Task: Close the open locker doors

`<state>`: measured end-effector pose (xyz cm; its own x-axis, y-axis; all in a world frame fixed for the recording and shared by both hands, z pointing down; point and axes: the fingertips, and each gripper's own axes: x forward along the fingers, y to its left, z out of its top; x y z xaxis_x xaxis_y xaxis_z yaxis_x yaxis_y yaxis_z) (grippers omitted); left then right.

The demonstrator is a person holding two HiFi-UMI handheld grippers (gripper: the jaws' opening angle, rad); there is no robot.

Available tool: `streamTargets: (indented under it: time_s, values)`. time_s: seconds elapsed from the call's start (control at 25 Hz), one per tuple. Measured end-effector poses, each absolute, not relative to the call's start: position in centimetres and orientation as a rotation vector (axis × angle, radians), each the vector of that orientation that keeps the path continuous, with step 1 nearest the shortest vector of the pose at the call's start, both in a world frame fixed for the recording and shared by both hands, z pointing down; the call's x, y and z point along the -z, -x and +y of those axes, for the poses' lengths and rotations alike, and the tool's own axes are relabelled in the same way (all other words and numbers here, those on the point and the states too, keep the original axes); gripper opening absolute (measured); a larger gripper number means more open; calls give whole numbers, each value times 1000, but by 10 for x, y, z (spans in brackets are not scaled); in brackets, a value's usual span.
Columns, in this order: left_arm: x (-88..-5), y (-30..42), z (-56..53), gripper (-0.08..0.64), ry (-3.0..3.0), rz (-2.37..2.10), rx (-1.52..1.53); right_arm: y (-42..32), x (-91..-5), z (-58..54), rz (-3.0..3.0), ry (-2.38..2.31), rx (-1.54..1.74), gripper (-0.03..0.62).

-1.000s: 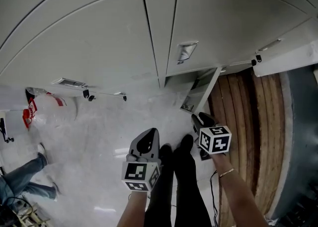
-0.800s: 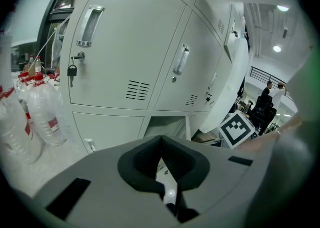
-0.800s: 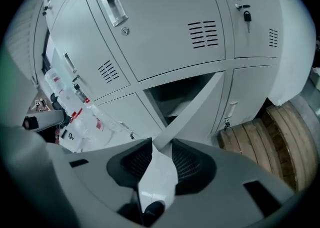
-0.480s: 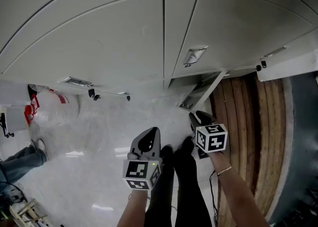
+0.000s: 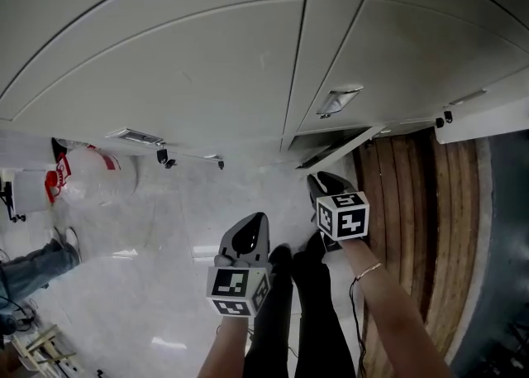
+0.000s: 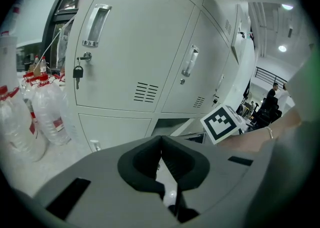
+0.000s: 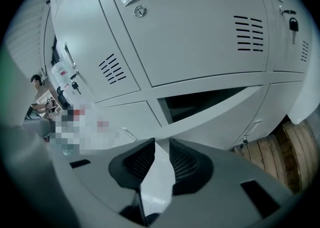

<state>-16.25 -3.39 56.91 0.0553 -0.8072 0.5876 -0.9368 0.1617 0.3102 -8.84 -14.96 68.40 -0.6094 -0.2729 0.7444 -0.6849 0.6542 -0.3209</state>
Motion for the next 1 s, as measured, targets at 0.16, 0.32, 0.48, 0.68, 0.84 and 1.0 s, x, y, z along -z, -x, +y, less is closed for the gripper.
streamTargets:
  time_s: [0.16,0.32,0.48,0.68,0.84,1.0]
  values:
    - [-570,171,-32,20,-1647,-1783,-241,107,-684,-161,-2207,-726,-764,84]
    - [-572,179,-32,20,-1632,-1794,-237,123,-686,-171,-2211,-719,-719,63]
    - [-572,187,-32,20,-1617,-1805,-233,133,-691,-180,-2199,-729,-672,40]
    - [-572,196,-34,20,-1605,-1819,-229,143,-692,-191,-2202,-743,-665,34]
    - [-572,201,-37,21,-1601,-1827,-226,152,-692,-201,-2205,-740,-640,34]
    - [-573,205,-40,20,-1597,-1824,-227,158,-691,-211,-2205,-773,-646,34]
